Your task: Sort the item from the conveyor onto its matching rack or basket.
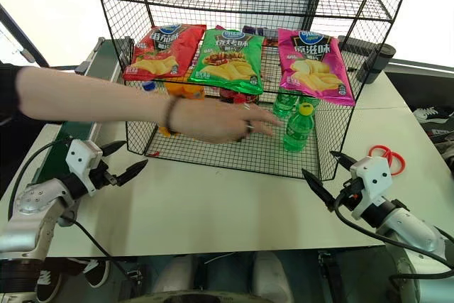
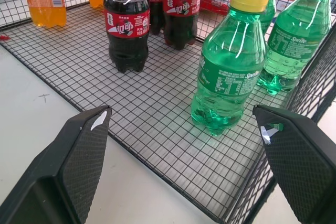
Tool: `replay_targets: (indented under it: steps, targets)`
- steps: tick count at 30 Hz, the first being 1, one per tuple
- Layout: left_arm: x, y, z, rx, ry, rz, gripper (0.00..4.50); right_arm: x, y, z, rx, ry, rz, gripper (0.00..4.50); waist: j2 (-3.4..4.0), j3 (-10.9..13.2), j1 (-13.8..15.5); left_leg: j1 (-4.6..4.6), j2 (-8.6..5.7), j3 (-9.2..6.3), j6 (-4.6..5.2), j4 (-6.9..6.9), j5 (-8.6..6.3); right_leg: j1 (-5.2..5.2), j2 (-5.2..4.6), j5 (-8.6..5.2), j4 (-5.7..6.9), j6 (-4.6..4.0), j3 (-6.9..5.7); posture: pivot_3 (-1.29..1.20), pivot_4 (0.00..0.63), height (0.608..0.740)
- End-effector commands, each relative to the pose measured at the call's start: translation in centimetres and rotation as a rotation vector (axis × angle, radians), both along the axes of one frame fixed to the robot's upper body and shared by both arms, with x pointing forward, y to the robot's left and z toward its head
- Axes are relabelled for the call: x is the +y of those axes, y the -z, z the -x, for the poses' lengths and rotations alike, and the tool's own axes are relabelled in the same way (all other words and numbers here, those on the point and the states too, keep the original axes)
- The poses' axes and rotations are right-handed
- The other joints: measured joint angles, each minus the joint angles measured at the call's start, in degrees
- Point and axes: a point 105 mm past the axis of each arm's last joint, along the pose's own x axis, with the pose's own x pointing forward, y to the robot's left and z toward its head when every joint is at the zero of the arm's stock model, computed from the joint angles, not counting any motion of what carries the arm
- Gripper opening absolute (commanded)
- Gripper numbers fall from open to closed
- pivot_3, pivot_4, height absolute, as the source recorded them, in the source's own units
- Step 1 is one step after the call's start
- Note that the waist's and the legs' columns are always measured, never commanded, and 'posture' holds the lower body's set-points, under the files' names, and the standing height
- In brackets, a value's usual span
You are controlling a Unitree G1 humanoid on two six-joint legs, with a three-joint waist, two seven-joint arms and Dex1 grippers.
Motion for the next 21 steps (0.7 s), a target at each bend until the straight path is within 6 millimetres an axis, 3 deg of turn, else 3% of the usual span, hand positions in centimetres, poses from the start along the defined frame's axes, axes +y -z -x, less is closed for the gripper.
replay_targets:
  steps: [1,21]
  targets:
    - [0.06,-0.83,-0.27,-0.043,-0.004,-0.006,4.50,0.17,-1.03,0.00,-0.044,-0.002,0.000,4.49,0.00,0.0,0.0,0.00,0.00,0.00,0.00,0.00,0.00,0.00,0.00,0.00,0.00,0.00,0.00,0.00,0.150,0.740]
    - [-0.34,-0.68,-0.48,-0.044,-0.002,0.000,4.50,0.74,-1.10,-0.62,-0.053,-0.022,-0.001,4.49,0.00,0.0,0.0,-0.03,-0.01,0.00,0.00,-0.04,0.00,0.00,-0.03,0.00,-0.09,-0.01,-0.01,0.00,0.150,0.740]
